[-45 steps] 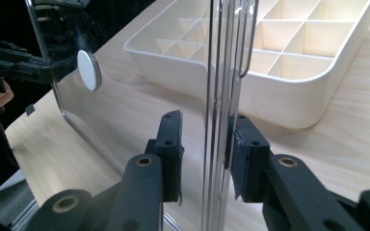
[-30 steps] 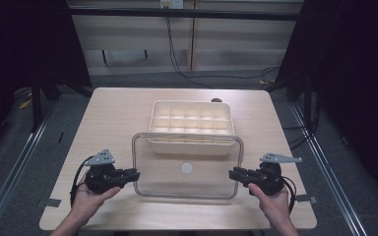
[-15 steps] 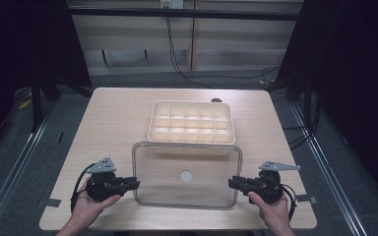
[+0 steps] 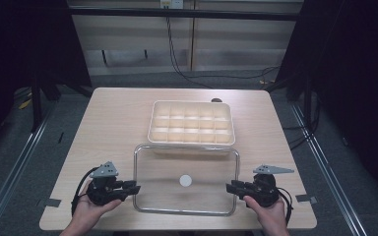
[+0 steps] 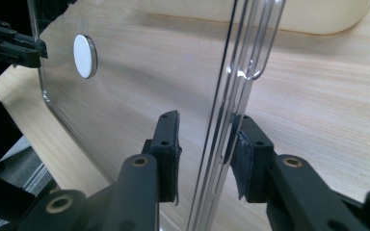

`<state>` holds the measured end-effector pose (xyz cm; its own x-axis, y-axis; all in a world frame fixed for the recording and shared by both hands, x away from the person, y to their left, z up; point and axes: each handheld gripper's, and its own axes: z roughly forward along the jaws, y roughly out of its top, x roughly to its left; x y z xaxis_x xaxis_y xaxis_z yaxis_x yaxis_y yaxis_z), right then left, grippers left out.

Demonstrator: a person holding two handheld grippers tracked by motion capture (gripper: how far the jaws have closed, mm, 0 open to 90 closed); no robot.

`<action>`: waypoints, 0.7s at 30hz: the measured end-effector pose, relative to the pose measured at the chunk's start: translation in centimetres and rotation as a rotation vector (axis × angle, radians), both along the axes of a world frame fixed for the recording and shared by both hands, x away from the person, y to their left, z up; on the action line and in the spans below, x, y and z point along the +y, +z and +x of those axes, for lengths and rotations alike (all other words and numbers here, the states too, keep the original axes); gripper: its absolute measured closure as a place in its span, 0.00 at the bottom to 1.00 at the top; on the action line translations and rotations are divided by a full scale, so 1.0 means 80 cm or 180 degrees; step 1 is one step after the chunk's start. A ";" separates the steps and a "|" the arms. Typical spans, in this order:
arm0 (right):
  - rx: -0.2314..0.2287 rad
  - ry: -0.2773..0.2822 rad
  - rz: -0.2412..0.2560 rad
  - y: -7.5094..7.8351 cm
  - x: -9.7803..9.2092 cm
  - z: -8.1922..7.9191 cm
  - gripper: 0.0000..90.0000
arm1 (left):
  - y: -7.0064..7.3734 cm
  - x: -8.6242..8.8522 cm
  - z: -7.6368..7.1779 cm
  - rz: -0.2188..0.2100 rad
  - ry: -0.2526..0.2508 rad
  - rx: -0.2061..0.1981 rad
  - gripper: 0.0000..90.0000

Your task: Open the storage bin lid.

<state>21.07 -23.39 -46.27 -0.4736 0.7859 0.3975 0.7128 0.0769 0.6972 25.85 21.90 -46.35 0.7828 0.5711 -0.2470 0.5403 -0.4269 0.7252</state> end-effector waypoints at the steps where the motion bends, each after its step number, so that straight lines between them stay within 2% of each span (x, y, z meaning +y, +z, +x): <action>1: -0.0006 -0.0001 -0.0021 -0.001 0.001 0.001 0.72 | -0.001 0.000 0.000 0.0006 -0.0005 0.0011 0.78; 6: 0.0038 0.0020 -0.0114 -0.007 0.005 0.006 0.67 | -0.005 -0.004 0.002 0.0083 -0.0021 0.0042 0.73; 11: 0.0057 0.0011 -0.0142 -0.009 0.006 0.006 0.65 | -0.007 -0.004 0.004 0.0059 -0.0037 0.0092 0.73; 15: 0.0071 0.0022 -0.0303 -0.012 0.013 0.007 0.59 | -0.011 -0.006 0.007 0.0144 -0.0028 0.0089 0.70; 17: 0.0136 0.0019 -0.0283 -0.016 0.014 0.008 0.58 | -0.012 -0.006 0.009 0.0177 -0.0046 0.0096 0.70; 21: 0.0137 0.0015 -0.0290 -0.018 0.013 0.012 0.57 | -0.014 -0.006 0.011 0.0151 -0.0024 0.0146 0.69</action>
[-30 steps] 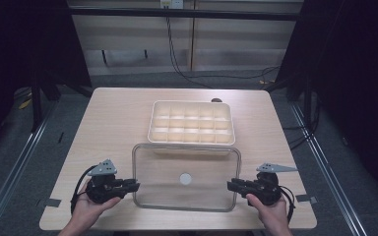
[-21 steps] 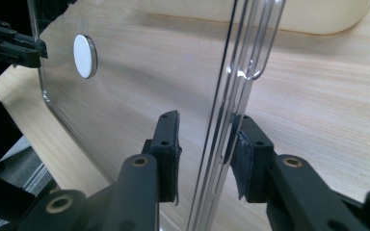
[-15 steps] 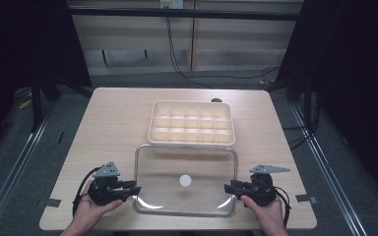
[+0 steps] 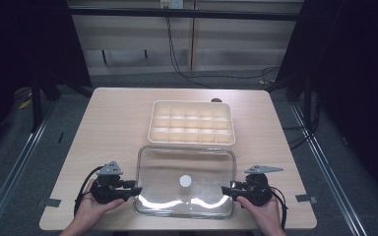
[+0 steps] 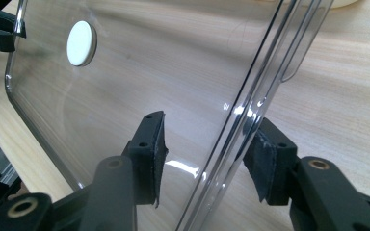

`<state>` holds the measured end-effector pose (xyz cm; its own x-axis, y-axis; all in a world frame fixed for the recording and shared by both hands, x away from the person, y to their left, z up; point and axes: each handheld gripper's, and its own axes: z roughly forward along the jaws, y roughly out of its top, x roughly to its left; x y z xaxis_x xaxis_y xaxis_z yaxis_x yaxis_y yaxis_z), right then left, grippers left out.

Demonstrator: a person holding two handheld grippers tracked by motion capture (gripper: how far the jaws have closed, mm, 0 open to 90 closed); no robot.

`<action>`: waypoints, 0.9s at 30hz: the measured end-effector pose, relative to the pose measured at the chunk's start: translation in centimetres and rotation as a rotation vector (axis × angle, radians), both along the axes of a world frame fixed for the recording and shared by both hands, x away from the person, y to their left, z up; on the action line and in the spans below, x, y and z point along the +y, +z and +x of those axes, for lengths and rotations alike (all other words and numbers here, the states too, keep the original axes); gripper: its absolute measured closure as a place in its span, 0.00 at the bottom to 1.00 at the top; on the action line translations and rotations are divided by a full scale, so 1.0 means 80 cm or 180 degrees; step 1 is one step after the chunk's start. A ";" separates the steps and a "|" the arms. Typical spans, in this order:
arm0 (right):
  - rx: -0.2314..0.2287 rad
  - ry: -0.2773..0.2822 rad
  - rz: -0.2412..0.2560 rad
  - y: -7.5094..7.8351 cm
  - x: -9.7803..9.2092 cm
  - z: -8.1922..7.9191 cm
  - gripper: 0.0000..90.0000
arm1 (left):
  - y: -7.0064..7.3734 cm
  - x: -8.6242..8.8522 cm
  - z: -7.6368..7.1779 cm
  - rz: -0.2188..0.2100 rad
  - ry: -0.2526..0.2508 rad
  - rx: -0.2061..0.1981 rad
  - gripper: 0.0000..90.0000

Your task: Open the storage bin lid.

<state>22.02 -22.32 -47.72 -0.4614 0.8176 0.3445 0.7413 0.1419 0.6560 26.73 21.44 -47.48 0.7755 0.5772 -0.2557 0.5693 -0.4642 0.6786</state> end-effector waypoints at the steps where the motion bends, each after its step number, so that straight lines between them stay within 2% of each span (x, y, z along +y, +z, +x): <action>1: 0.0011 -0.0005 -0.0008 0.000 0.000 0.000 0.57 | -0.001 0.000 0.000 -0.0009 0.0014 0.0004 0.69; 5: 0.0008 -0.0022 -0.0035 -0.002 0.001 0.001 0.56 | -0.001 -0.003 0.003 0.0043 0.0002 0.0019 0.68; 10: 0.0031 -0.0042 -0.0035 -0.005 0.000 0.003 0.55 | -0.005 -0.005 0.008 0.0036 -0.0002 0.0043 0.67; 11: 0.0037 -0.0040 -0.0044 -0.006 0.000 0.004 0.54 | -0.005 -0.005 0.008 0.0076 0.0004 0.0041 0.67; 13: 0.0060 -0.0036 -0.0082 -0.008 0.001 0.005 0.52 | -0.006 -0.006 0.009 0.0082 0.0015 0.0067 0.67; 15: 0.0008 -0.0015 -0.0197 -0.008 0.003 0.005 0.51 | -0.006 -0.006 0.011 0.0085 0.0022 0.0095 0.67; 21: 0.0066 -0.0028 -0.0156 -0.011 0.002 0.009 0.50 | -0.009 -0.007 0.012 0.0112 0.0011 0.0131 0.64; 25: 0.0064 -0.0040 -0.0204 -0.014 0.001 0.011 0.49 | -0.012 -0.008 0.013 0.0106 -0.0019 0.0122 0.62; 27: 0.0063 -0.0055 -0.0217 -0.016 0.001 0.011 0.49 | -0.014 -0.008 0.015 0.0087 -0.0023 0.0166 0.61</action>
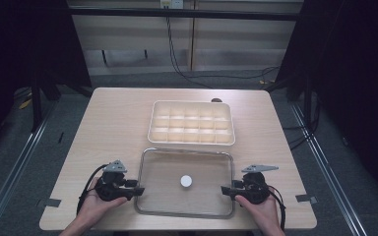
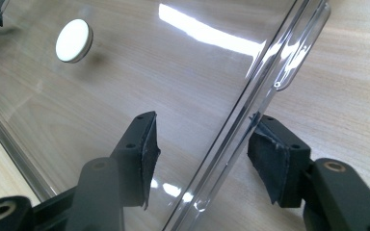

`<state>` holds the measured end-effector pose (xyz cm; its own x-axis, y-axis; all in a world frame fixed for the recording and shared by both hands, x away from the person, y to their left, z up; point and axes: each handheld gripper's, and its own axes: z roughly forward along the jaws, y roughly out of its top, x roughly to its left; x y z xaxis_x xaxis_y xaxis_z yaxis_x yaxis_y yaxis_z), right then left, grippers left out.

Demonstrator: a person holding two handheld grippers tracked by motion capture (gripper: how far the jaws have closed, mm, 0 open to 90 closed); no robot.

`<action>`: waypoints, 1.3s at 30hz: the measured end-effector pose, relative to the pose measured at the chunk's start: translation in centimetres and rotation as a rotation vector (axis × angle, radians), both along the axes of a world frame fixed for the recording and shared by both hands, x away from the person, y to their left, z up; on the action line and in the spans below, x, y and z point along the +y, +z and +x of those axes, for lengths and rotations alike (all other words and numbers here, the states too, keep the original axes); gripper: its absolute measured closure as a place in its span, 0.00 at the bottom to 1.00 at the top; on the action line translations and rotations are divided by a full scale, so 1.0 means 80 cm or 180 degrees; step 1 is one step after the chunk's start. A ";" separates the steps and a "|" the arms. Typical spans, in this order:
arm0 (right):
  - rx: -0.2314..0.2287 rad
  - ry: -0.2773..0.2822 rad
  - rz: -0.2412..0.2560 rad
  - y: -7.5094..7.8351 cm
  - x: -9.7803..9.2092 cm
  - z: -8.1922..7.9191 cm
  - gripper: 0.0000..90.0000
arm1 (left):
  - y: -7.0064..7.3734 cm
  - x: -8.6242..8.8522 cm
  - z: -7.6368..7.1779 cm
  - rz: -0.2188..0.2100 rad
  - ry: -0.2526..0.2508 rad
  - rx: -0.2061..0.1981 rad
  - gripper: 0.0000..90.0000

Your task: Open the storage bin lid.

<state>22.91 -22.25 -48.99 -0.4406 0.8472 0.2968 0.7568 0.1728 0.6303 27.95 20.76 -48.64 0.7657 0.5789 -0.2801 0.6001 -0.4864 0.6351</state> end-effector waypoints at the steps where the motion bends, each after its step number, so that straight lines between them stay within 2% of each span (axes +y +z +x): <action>1: 0.0012 -0.0024 -0.0029 0.000 0.000 0.000 0.49 | -0.001 0.000 0.001 0.0011 -0.0005 0.0047 0.60; 4: -0.0012 -0.0024 -0.0130 -0.004 0.001 0.003 0.48 | -0.005 -0.002 0.004 0.0019 -0.0010 0.0115 0.56; 7: -0.0015 -0.0051 -0.0118 -0.004 0.002 0.003 0.47 | -0.004 -0.005 0.002 0.0079 -0.0048 0.0054 0.53; 12: -0.0027 -0.0058 -0.0097 -0.005 0.001 0.004 0.47 | -0.004 -0.005 0.002 0.0075 -0.0047 0.0057 0.50; 14: -0.0033 -0.0049 -0.0099 -0.005 0.000 0.004 0.47 | -0.005 -0.005 0.004 0.0098 -0.0015 0.0009 0.49; 16: -0.0102 0.0008 -0.0120 -0.006 0.000 0.005 0.44 | -0.006 -0.004 0.006 0.0040 0.0014 0.0035 0.47; 17: -0.0151 -0.0029 -0.0204 -0.004 0.000 0.003 0.45 | -0.005 -0.003 0.007 0.0045 0.0031 0.0029 0.47; 23: -0.0315 0.0021 0.0039 0.005 -0.007 0.001 0.39 | 0.001 0.000 0.006 -0.0035 0.0095 -0.0097 0.42; 27: -0.0429 0.0006 0.0174 0.014 -0.013 -0.004 0.36 | 0.008 0.003 0.004 -0.0078 0.0154 -0.0237 0.36; 29: -0.0534 -0.0024 0.0261 0.021 -0.019 -0.010 0.33 | 0.012 0.006 0.000 -0.0080 0.0172 -0.0313 0.33; 33: -0.0696 -0.0104 0.0339 0.032 -0.028 -0.019 0.30 | 0.017 0.015 -0.006 -0.0135 0.0282 -0.0352 0.31; 36: -0.0746 -0.0165 0.0366 0.038 -0.032 -0.023 0.27 | 0.022 0.023 -0.009 -0.0154 0.0322 -0.0414 0.28; 39: -0.0830 -0.0181 0.0384 0.044 -0.035 -0.029 0.26 | 0.029 0.031 -0.013 -0.0226 0.0358 -0.0524 0.28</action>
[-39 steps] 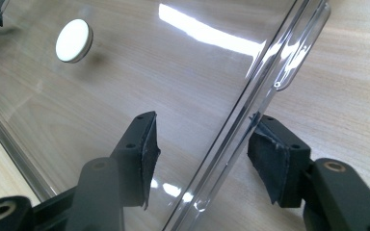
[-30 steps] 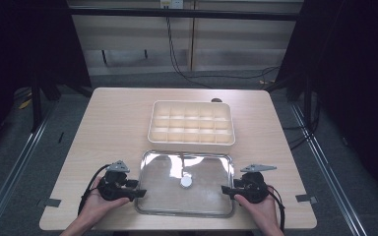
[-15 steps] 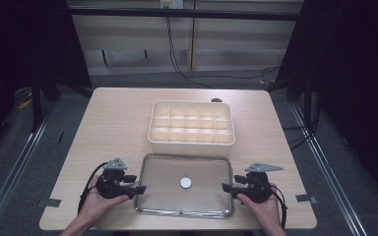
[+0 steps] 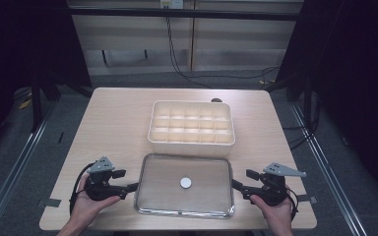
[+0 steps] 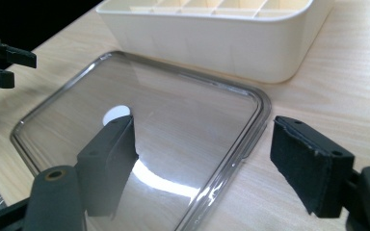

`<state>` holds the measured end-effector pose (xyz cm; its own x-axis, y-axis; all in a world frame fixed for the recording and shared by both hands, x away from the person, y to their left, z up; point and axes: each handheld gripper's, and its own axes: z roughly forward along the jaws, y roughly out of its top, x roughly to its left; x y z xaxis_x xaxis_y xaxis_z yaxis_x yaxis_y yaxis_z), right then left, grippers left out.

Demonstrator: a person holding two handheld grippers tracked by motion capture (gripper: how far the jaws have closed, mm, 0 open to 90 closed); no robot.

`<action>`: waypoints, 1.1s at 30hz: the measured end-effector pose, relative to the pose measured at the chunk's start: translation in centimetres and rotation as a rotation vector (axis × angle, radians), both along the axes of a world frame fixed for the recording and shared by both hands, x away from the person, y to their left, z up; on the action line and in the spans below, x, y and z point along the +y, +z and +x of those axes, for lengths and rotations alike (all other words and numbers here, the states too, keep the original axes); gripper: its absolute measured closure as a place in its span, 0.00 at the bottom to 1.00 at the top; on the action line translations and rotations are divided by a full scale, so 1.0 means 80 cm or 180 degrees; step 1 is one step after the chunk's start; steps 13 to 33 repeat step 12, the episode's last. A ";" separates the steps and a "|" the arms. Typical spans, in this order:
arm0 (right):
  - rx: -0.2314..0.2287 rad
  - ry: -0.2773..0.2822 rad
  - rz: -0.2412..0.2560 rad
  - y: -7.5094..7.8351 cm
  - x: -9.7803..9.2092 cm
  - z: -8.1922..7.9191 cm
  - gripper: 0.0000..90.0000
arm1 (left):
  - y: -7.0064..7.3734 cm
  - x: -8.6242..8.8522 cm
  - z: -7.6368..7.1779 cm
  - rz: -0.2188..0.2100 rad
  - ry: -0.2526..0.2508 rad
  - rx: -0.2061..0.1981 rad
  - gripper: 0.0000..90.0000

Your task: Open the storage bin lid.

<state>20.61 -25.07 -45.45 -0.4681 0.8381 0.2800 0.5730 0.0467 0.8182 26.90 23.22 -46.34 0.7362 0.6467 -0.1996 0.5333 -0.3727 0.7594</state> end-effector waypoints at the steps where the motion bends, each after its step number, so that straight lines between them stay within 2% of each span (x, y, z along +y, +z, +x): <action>1: -0.0035 -0.0018 0.0033 0.003 -0.001 -0.003 0.26 | 0.001 0.001 -0.001 -0.0024 0.0023 -0.0008 0.28; 4: -0.0132 -0.0056 -0.0067 0.011 -0.004 -0.009 0.25 | 0.003 0.007 -0.004 -0.0038 0.0053 -0.0015 0.27; 6: -0.0185 -0.0090 -0.0032 0.015 -0.009 -0.013 0.25 | 0.004 0.010 -0.008 -0.0086 0.0126 -0.0020 0.27; 8: -0.0264 -0.0151 -0.0093 0.018 -0.014 -0.017 0.25 | 0.003 0.014 -0.019 -0.0041 0.0207 -0.0068 0.27; 10: -0.0292 -0.0203 -0.0095 0.017 -0.020 -0.019 0.25 | 0.000 0.021 -0.028 -0.0054 0.0200 -0.0020 0.27; 12: -0.0269 -0.0212 -0.0090 0.014 -0.024 -0.018 0.25 | 0.005 0.024 -0.027 -0.0129 0.0267 -0.0051 0.28; 33: -0.0269 -0.0212 -0.0090 0.014 -0.024 -0.018 0.25 | 0.005 0.024 -0.027 -0.0129 0.0267 -0.0051 0.28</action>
